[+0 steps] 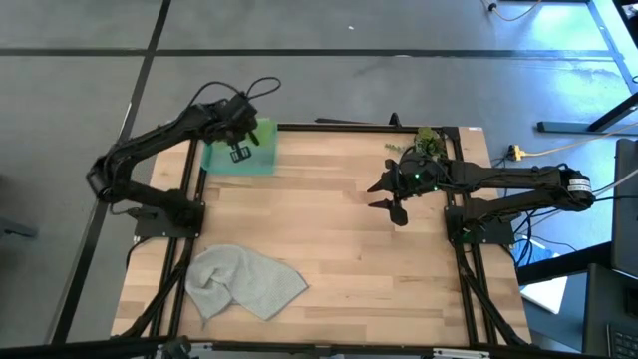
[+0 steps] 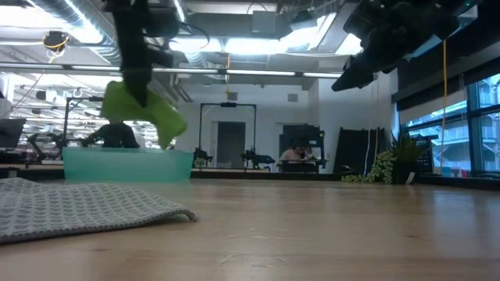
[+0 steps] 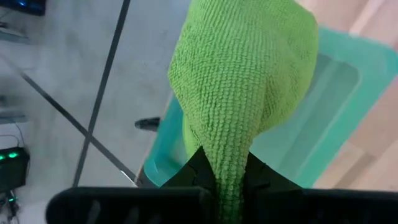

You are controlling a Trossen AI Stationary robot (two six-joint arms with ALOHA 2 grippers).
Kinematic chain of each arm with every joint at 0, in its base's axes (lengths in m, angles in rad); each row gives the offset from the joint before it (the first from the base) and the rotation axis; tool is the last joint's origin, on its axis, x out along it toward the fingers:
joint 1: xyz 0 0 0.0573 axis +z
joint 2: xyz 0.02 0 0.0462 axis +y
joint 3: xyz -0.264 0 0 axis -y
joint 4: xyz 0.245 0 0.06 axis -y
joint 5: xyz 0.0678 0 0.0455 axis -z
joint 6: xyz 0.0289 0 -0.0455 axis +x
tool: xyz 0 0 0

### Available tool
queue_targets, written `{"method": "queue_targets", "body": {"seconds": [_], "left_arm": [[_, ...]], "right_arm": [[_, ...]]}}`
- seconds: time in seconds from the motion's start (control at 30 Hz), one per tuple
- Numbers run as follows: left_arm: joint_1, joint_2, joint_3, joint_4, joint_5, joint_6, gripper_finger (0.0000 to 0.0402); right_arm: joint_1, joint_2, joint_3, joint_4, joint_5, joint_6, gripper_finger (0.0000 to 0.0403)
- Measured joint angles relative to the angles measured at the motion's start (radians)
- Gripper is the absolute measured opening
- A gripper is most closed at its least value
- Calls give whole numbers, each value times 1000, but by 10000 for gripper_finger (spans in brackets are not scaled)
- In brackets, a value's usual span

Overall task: Roll microfiber towels into tight, uniform cylinder then place into a basket
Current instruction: Put the rolled green towel into the light blue bin

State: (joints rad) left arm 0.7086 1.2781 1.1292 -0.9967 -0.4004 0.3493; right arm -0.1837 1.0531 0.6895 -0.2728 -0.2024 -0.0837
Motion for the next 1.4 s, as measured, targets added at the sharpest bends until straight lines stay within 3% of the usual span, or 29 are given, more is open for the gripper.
{"method": "queue_targets", "body": {"seconds": [0.23, 0.63, 1.4], "left_arm": [[5, -78, -201, 240, -1, 71, 12], [38, 15, -352, 616, -89, 210, 12], [106, 144, -395, 576, 4, 541, 13]], "right_arm": [[0, 0, 0, 48, 0, 0, 207], [0, 0, 0, 71, 1, 23, 207], [0, 1, 0, 101, 1, 27, 207]]}}
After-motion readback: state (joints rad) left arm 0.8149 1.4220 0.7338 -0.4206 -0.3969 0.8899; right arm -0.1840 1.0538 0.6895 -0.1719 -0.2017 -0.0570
